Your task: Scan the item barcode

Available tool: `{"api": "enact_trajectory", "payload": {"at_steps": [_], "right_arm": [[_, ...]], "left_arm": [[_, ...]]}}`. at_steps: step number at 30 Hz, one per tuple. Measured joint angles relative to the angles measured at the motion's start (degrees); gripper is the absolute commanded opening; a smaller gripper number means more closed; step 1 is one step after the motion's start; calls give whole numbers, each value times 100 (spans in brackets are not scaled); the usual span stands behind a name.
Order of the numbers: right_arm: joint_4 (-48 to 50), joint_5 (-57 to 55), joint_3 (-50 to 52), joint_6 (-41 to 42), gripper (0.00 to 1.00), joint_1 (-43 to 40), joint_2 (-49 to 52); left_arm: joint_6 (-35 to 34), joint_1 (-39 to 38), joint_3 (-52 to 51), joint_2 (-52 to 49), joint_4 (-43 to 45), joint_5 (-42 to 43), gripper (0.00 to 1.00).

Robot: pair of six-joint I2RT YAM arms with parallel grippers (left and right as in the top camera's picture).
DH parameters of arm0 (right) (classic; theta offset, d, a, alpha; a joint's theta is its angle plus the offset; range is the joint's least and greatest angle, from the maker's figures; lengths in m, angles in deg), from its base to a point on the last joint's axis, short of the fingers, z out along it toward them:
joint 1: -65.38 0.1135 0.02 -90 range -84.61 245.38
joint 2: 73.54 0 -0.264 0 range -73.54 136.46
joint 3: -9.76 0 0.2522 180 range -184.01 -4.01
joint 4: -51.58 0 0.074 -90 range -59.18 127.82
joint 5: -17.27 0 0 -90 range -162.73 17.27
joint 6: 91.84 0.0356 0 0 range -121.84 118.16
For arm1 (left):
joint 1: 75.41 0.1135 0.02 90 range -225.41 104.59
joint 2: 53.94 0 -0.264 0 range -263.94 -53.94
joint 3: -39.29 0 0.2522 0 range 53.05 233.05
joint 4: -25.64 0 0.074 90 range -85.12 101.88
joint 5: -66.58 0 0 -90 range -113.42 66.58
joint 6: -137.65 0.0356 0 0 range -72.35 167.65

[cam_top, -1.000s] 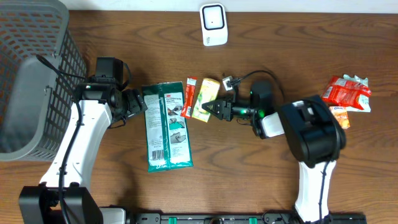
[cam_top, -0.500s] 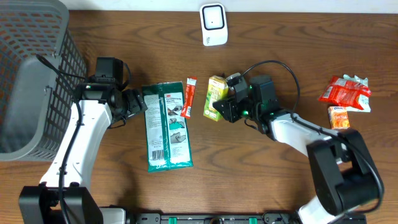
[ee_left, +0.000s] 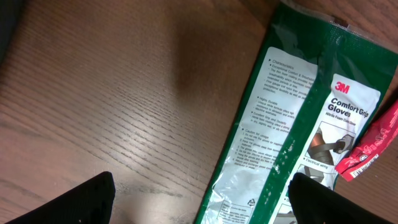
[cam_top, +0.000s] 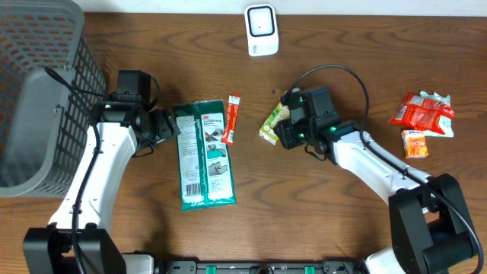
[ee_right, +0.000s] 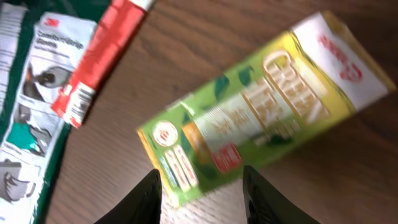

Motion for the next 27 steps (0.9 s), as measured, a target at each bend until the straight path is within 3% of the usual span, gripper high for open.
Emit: {"api": "enact_trajectory", "payload": {"at_steps": [1,4,9,10,14,18,27], "right_arm": [[44,-13,0,-9,40,20,0],[103,-74,0,33,58,46,0],[374,-310,0,444,97,39,0],[514,-319,0,577,99,35,0],[671,-238,-11,765,99,7,-13],[463,-203,-11,1054,78,-9,-15],[138,-894,-13,2590,80,103,-15]], "left_arm": [[0,0,0,0,0,0,90],[2,0,0,0,0,0,90],[0,0,0,0,0,-2,90],[2,0,0,0,2,-2,90],[0,0,0,0,0,-2,90],[0,0,0,0,-2,0,90],[0,0,0,0,0,0,90]]}}
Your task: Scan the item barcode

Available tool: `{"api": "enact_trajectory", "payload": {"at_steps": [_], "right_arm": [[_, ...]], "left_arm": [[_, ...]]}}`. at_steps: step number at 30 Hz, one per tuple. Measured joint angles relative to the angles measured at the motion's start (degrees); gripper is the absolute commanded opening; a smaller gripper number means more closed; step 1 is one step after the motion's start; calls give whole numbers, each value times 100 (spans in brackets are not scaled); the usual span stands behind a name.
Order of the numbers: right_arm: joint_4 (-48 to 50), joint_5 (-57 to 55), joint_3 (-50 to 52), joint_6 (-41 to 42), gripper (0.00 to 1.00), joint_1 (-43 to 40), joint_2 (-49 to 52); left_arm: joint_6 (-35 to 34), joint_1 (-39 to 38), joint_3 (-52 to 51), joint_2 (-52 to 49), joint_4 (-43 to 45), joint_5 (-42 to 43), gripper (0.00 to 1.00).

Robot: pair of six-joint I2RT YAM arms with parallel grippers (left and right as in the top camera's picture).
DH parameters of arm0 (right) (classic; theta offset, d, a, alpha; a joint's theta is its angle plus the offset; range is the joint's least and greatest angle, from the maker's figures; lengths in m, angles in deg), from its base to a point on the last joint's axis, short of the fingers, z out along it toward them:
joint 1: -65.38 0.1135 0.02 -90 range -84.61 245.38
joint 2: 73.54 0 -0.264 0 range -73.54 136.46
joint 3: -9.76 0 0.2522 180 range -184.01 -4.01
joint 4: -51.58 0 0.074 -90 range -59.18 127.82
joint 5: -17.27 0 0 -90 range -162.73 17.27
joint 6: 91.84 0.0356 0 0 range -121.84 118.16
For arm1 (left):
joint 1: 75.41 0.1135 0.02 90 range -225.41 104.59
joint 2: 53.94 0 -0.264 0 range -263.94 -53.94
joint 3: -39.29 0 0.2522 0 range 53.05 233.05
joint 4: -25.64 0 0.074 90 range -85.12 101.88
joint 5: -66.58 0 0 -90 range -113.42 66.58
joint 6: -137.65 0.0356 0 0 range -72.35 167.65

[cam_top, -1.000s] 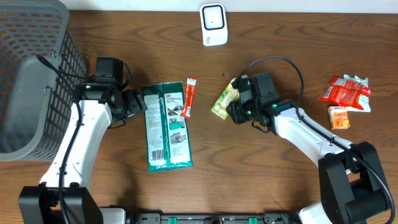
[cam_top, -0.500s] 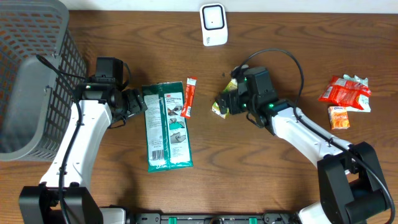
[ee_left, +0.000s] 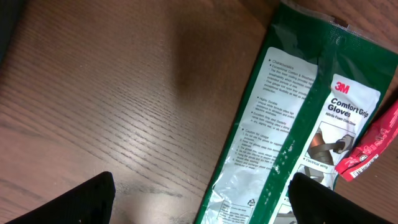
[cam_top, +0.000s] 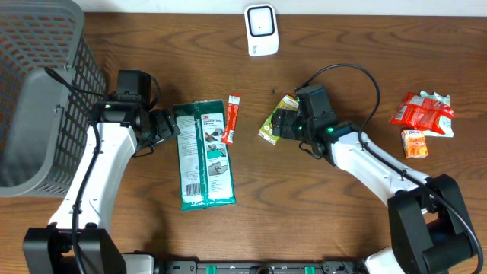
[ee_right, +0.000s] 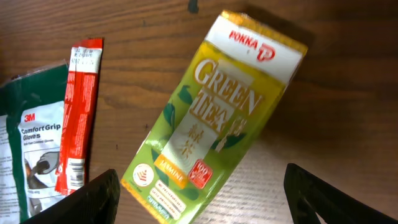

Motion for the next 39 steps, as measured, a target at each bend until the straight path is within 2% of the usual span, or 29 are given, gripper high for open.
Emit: {"api": "enact_trajectory", "payload": {"at_steps": [6,10,11,12,17,18,20,22,26,29,35,39], "right_arm": [[-199,-105,0,310,78,-42,0],[-192,304,0,376,77,-393,0],[-175,501,2,374,77,-538,0],[-175,669,0,374,77,-664,0],[-389,1534,0,243,77,-1331,0],[-452,1672,0,188,78,-1449,0],[-544,1845,0,114,78,-1628,0],[-595,1943,0,52,78,-1751,0],[-605,2090,0,-28,78,-1790,0],[-608,2133,0,-50,78,-1792,0],[-638,2166,0,-87,78,-1794,0],[-699,2177,0,-109,77,-1792,0]], "left_arm": [[2,0,0,0,0,0,90],[0,0,0,0,24,0,90],[0,0,0,0,101,0,90],[-2,0,-2,0,337,2,98],[-7,4,0,0,1047,557,98],[-7,4,0,0,1067,737,85],[7,2,0,0,1115,1025,38],[35,-15,0,0,1268,1296,8],[52,-240,2,0,1432,1676,6],[74,-704,162,-50,1163,1729,7],[254,-1878,1425,-651,518,1537,7],[411,-2465,2094,-1320,708,1506,7]]}}
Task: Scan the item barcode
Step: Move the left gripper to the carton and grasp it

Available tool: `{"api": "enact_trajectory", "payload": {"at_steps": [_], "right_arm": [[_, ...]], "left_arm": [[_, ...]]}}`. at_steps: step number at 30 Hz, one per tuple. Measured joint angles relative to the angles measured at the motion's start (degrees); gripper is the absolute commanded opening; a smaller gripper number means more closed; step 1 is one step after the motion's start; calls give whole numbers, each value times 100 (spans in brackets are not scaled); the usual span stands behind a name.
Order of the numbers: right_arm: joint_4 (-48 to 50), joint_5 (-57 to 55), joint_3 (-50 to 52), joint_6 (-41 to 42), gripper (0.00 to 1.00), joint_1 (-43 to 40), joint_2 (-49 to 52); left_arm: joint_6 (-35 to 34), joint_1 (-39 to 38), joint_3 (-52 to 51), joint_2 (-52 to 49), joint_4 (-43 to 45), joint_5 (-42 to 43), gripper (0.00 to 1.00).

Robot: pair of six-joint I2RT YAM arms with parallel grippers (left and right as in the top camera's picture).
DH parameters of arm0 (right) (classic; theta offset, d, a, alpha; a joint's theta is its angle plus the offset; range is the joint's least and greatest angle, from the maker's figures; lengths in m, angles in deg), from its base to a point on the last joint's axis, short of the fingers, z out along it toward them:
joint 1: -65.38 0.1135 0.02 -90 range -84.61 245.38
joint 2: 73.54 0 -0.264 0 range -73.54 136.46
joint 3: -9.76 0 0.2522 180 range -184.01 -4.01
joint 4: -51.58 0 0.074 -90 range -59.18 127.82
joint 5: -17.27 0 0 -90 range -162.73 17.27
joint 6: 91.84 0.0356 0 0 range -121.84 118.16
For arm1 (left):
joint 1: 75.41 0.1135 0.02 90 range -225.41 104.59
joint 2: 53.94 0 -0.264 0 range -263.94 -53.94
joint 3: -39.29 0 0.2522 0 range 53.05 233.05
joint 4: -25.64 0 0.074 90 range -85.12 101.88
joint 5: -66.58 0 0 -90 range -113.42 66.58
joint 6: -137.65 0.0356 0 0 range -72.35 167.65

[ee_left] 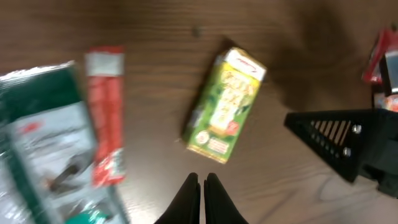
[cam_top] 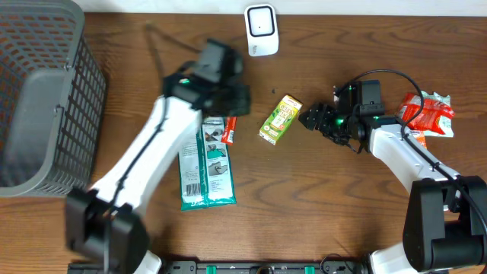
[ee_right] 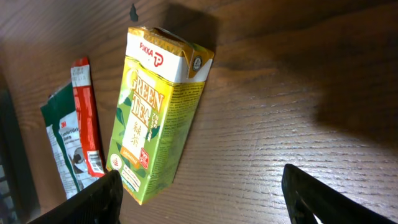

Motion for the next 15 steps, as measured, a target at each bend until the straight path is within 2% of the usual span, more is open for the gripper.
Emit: {"api": "enact_trajectory", "payload": {"at_steps": [9,15], "right_arm": [[-4,7,2,-26,76,39,0],[-9,-48,2,-37,76,168,0]], "left_arm": [[149,-422,83,-1530,481,-44,7],[319,-426,83,-1904,787,273,7]]}}
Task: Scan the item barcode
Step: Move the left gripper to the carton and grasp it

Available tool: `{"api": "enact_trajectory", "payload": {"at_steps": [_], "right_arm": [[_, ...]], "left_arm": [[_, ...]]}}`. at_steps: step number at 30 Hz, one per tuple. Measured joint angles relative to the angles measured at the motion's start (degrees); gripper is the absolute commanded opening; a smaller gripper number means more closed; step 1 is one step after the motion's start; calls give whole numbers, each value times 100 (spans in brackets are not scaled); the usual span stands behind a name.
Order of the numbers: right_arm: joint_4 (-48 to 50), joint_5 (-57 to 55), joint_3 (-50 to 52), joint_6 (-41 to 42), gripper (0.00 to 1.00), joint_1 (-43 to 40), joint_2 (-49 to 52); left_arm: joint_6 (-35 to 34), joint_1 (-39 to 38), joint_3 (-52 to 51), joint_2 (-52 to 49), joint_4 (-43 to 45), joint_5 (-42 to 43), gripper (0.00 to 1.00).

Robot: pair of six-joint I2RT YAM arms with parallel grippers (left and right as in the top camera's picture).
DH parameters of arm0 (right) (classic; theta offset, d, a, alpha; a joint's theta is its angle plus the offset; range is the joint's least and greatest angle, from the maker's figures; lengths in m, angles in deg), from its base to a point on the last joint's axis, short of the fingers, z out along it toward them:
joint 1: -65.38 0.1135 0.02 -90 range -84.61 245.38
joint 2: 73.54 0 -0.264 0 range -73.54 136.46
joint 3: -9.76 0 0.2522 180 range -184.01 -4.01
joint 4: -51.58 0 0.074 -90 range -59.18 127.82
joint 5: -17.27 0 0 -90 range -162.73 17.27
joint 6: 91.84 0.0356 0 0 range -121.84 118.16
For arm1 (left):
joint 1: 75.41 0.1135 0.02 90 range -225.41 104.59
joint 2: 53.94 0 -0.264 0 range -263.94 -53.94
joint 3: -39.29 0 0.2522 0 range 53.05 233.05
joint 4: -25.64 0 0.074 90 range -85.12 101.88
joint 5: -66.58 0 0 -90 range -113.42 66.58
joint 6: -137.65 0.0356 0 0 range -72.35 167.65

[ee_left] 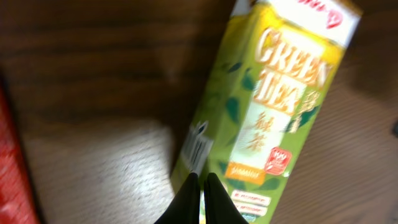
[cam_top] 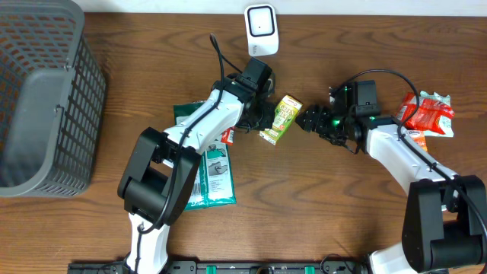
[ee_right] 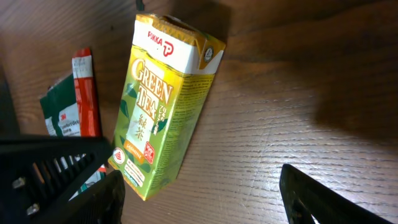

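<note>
The green tea carton [cam_top: 280, 119] lies flat on the wooden table, label up, below the white scanner [cam_top: 260, 29]. My left gripper [cam_top: 261, 119] is shut, and its joined fingertips [ee_left: 201, 190] are at the carton's [ee_left: 273, 99] lower left edge with nothing between them. My right gripper [cam_top: 306, 118] stands wide open just right of the carton [ee_right: 165, 102], apart from it. In the right wrist view the right gripper [ee_right: 202, 199] has bare wood between its fingers. No barcode is readable.
A green gloves pack [cam_top: 207, 171] and a red stick pack [ee_right: 86, 93] lie left of the carton, partly under my left arm. A grey basket [cam_top: 38, 91] fills the far left. Red and orange snack packets [cam_top: 423, 114] lie at the far right.
My left gripper, still shut, was higher and left of the carton; now it is low at the carton's left edge, which fills its view. The right gripper has hardly moved.
At first my right gripper's fingers stood narrow around the carton's end and my left gripper rested open by the gloves pack. Then the right gripper was wide open, off the carton. Later it stood further right while the left arm had reached across, shut, and now meets the carton.
</note>
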Motion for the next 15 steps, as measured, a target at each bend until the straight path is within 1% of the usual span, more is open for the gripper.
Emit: {"api": "enact_trajectory", "payload": {"at_steps": [7,15], "right_arm": [[22,-199,0,-4,76,212,0],[15,-295,0,-7,77,286,0]], "left_arm": [[83,-4,0,0,144,243,7],[85,-13,0,-87,146,214,8]]}}
